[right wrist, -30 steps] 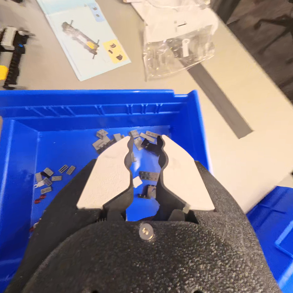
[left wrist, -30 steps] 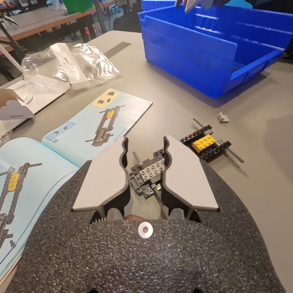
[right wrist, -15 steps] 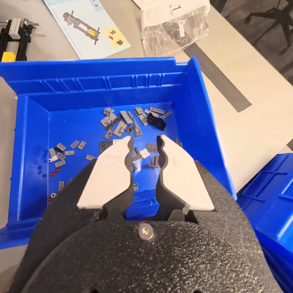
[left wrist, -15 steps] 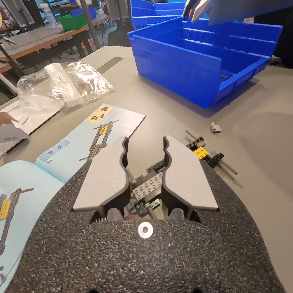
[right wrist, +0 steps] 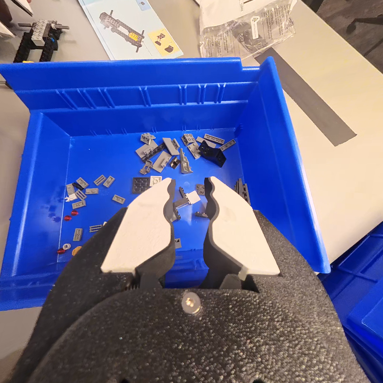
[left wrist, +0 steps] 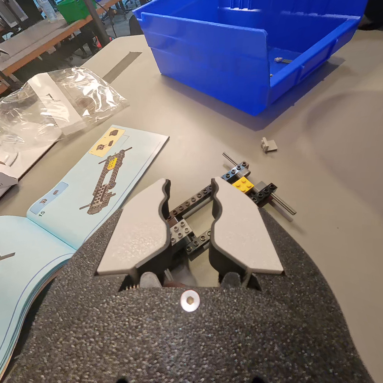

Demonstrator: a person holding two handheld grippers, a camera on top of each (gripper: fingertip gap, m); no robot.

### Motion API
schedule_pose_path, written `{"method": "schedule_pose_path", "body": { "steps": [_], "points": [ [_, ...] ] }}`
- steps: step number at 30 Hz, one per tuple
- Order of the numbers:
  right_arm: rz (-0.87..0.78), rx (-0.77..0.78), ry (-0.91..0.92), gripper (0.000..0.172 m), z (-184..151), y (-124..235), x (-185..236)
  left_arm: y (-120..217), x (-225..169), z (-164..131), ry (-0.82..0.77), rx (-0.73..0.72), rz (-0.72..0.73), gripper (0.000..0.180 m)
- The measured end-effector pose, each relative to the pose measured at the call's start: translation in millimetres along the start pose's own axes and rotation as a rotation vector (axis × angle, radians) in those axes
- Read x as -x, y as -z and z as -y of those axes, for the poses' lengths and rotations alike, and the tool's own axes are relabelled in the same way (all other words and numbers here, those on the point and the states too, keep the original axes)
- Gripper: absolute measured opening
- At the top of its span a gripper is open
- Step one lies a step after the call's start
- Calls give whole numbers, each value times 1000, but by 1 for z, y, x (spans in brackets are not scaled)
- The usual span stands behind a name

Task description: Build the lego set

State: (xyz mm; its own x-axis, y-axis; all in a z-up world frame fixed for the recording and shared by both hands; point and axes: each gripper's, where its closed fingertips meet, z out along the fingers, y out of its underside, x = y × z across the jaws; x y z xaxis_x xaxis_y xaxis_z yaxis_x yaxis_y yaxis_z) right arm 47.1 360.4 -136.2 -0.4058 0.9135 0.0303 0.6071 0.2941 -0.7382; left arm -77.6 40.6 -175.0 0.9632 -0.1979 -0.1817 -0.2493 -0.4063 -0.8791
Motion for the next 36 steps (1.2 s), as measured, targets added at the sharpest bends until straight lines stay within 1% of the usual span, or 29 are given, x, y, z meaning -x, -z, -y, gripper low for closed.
{"method": "schedule_pose_path", "body": {
  "steps": [5, 12, 14, 16, 18, 20, 21, 23, 26, 27, 30, 33, 36],
  "points": [
    [18, -38, -5, 26, 4, 2, 0, 0, 2, 0, 13, 2, 3, 38],
    [-16, -69, -40, 20, 5, 12, -11, -4, 1, -4, 4, 34, 6, 38],
    [-22, -55, -32, 21, 4, 13, -10, -4, 1, -4, 2, 37, 6, 38],
    [-50, -4, -7, 23, 1, 15, -8, -4, 2, -4, 5, 39, 6, 38],
    [-124, 94, 57, 25, -3, 20, -11, -6, 4, -5, 17, 48, 4, 38],
    [-140, 236, 138, 25, -3, 20, -10, -8, 11, -4, 34, 46, 23, 38],
    [-110, 354, 178, 25, -8, 17, -7, -8, 13, -4, 44, 43, 32, 38],
    [-1, 648, 268, 26, -25, 9, 3, -7, 15, -2, 44, 28, 50, 38],
    [127, 1078, 361, 39, -62, 10, 12, -3, 9, 1, 4, 6, 58, 37],
    [144, 1174, 382, 38, -70, 11, 13, -3, 6, 0, -4, 11, 53, 37],
    [167, 1299, 404, 39, -82, 4, 18, -5, 0, -1, -35, 26, 46, 37],
    [156, 1333, 406, 40, -92, -4, 23, -5, -3, 0, -56, 23, 43, 37],
    [133, 1336, 400, 40, -97, -8, 24, -4, -1, 0, -37, 19, 42, 37]
  ]
}}
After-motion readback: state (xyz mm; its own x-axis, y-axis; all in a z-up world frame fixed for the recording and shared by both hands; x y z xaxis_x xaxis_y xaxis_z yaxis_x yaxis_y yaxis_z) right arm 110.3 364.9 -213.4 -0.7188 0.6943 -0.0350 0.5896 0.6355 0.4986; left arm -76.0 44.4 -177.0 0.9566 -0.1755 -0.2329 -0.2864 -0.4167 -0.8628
